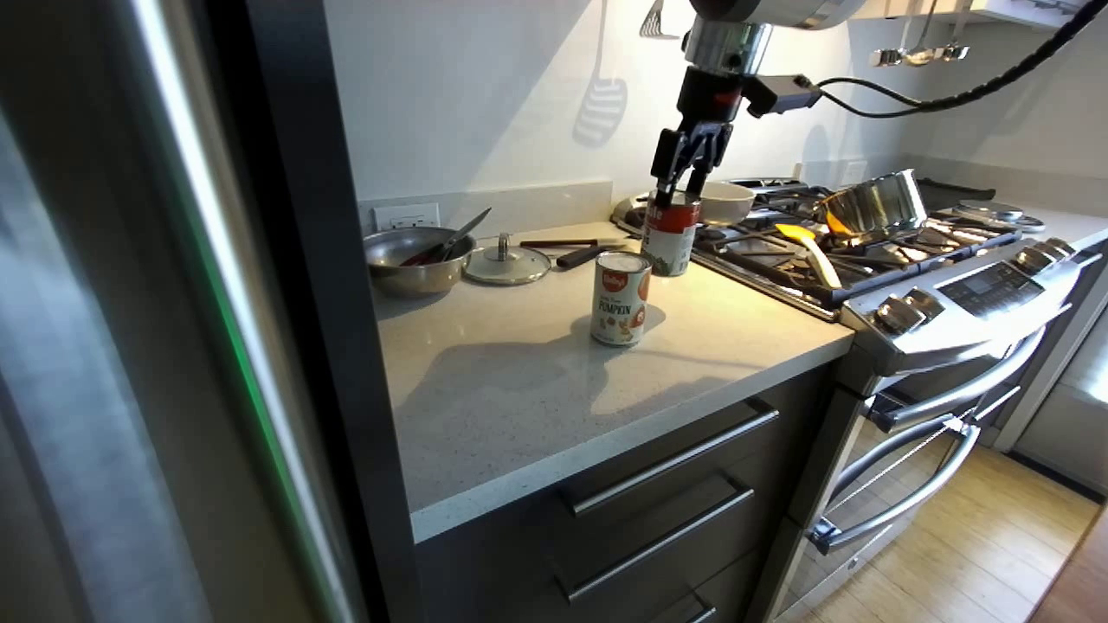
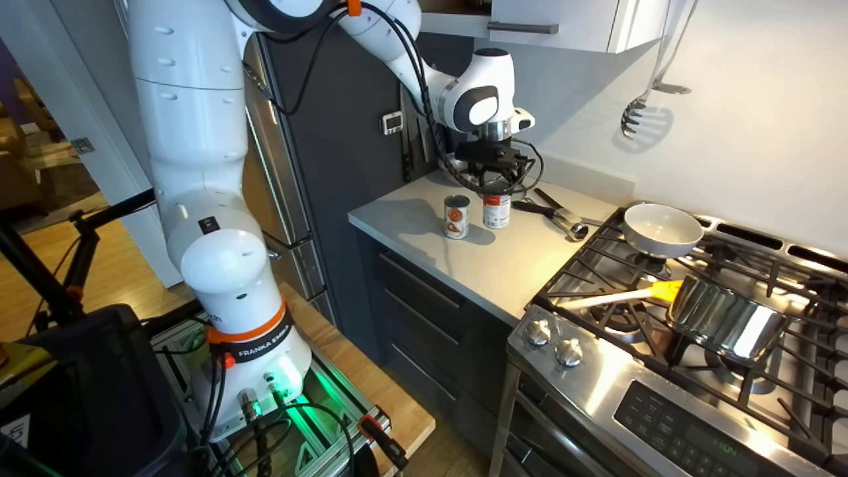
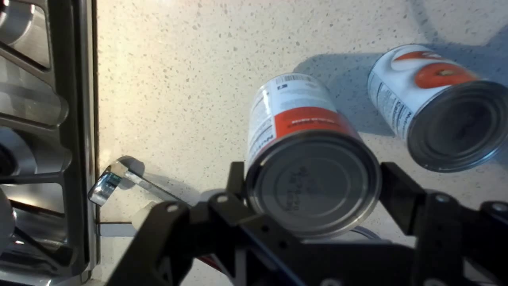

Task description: Put the can on the right on top of the can on the left

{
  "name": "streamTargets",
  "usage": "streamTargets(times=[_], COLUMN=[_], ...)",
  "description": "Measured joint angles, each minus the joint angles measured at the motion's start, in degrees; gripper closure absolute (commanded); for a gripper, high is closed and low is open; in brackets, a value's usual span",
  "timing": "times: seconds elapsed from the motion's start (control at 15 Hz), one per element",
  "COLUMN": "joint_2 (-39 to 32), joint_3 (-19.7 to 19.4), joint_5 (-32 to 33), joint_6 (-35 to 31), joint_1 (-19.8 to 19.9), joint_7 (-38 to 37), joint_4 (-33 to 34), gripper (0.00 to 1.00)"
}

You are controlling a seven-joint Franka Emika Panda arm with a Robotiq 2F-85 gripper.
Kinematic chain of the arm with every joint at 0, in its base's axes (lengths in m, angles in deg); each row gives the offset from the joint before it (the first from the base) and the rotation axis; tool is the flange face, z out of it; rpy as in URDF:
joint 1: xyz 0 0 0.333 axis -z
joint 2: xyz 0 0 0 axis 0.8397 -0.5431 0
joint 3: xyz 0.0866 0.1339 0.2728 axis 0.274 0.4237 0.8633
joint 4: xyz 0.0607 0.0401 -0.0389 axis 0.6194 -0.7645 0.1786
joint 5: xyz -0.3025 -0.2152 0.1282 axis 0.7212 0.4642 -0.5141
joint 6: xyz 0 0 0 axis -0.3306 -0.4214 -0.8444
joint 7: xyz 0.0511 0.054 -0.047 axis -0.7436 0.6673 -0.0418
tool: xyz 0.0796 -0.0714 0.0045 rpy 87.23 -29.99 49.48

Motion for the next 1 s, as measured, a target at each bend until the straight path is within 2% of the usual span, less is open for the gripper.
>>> streamTargets(times=[0.67, 1.0], joint_2=[8.4, 9.7], joint_3=[-0.1, 0.0], joint_5=[4.5, 4.6], joint_6=[12.1, 17.5], joint_1=[-3.9, -6.2], joint_7=[-4.0, -4.2], joint_4=[0.6, 2.3], gripper=[0.42, 0.42])
